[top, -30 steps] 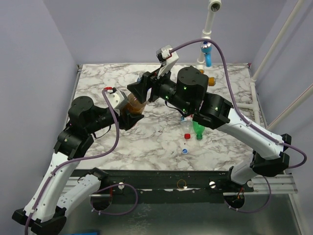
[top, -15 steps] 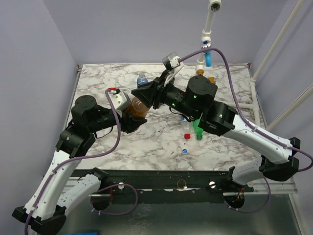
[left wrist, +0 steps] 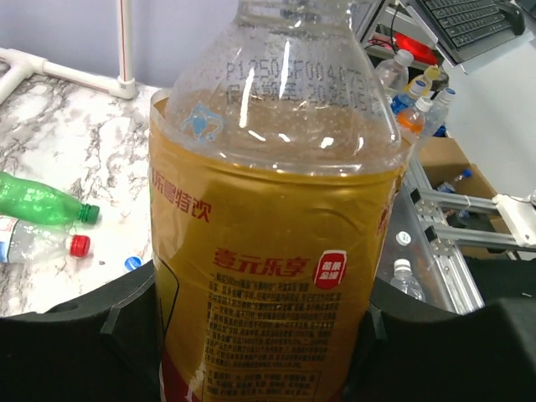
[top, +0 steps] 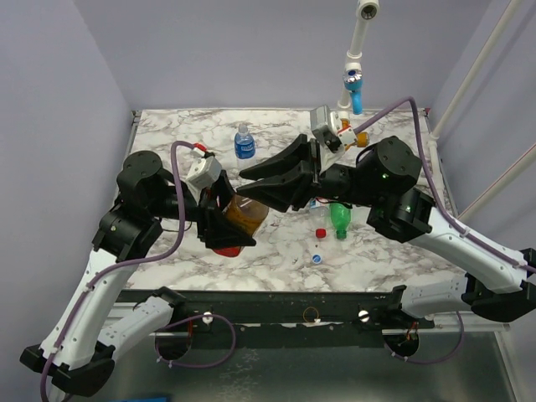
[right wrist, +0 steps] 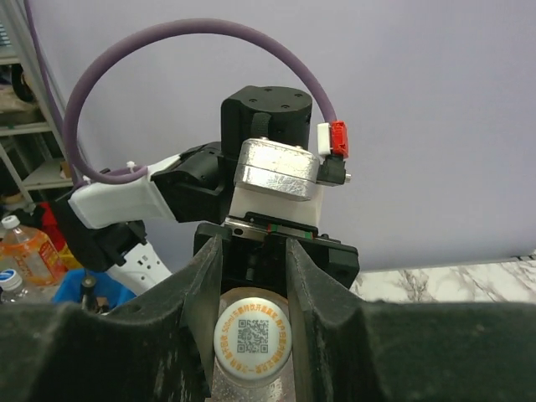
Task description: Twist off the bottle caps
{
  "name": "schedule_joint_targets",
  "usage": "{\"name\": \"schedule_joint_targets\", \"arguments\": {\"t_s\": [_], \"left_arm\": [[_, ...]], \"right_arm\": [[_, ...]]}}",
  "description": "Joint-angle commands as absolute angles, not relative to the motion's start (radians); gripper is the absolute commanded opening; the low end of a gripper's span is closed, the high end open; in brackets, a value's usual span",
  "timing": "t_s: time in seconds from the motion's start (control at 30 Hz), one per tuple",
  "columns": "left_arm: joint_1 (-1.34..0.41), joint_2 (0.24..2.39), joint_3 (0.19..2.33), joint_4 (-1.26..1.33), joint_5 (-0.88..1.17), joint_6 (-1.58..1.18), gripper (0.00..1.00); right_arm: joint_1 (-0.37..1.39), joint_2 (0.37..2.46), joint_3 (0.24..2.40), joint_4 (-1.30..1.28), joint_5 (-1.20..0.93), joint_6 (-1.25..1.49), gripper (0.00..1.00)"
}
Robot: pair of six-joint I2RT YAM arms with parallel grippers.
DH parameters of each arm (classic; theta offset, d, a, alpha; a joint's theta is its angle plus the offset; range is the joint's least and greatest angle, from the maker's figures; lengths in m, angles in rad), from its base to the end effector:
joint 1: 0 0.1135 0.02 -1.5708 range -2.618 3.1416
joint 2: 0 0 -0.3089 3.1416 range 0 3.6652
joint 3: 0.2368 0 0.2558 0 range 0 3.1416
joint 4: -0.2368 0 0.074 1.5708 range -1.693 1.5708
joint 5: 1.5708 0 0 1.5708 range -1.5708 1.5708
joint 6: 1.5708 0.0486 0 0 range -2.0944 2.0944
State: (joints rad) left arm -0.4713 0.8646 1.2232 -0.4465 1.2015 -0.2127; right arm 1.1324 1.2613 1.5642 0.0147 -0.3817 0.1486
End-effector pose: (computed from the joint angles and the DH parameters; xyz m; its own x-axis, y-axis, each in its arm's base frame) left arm 0.0886 -0.0960 0.4839 -0.2858 0.0601 -0.9564 0.9527 -0.0895 -0.2903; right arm 0.0933 0.2417 0.5764 -0.0155 0.2905 -0.9567 -0.9992 0.0309 0.0256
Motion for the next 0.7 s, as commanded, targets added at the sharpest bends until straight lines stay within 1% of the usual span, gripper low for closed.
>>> {"name": "schedule_joint_targets", "arguments": {"t_s": [0.0,0.03,0.07,0.1,0.2,0.23,0.3,0.43,0.57,0.67], "left_arm": [[-0.445,0.862,1.237,-0.428,1.159,-0.295,0.29],[-0.445,0.855,1.232,-0.426,1.12,-0.275,0.28],[-0.445,0.85,1.225,-0.428,1.069,-0.258,0.28],[-0.445,0.842,1.219,-0.427,1.01,-0.23,0.26],[-0.445,0.826,1.193,-0.428,0.837,-0.132,0.26],[-0.445,0.821,1.186,-0.43,0.79,-0.105,0.26],[-0.445,0.813,1.169,-0.428,0.704,-0.043,0.26],[-0.445,0.798,1.138,-0.423,0.584,0.06,0.26],[-0.445,0.793,1.122,-0.417,0.552,0.092,0.26],[-0.445,0.788,1.118,-0.415,0.558,0.093,0.26]], "right_arm": [[1.14,1.239,1.603,-0.05,-0.361,0.121,0.44],[1.141,1.25,1.628,-0.075,-0.276,0.124,0.55],[1.14,1.263,1.648,-0.102,-0.161,0.128,0.7],[1.14,1.274,1.669,-0.121,-0.071,0.135,0.8],[1.14,1.318,1.736,-0.202,0.179,0.168,0.93],[1.14,1.34,1.771,-0.233,0.243,0.181,0.94],[1.141,1.38,1.831,-0.32,0.303,0.208,0.94],[1.141,1.469,1.94,-0.46,0.349,0.244,0.92],[1.14,1.484,1.93,-0.459,0.307,0.258,0.87],[1.141,1.475,1.912,-0.439,0.288,0.27,0.79]]}}
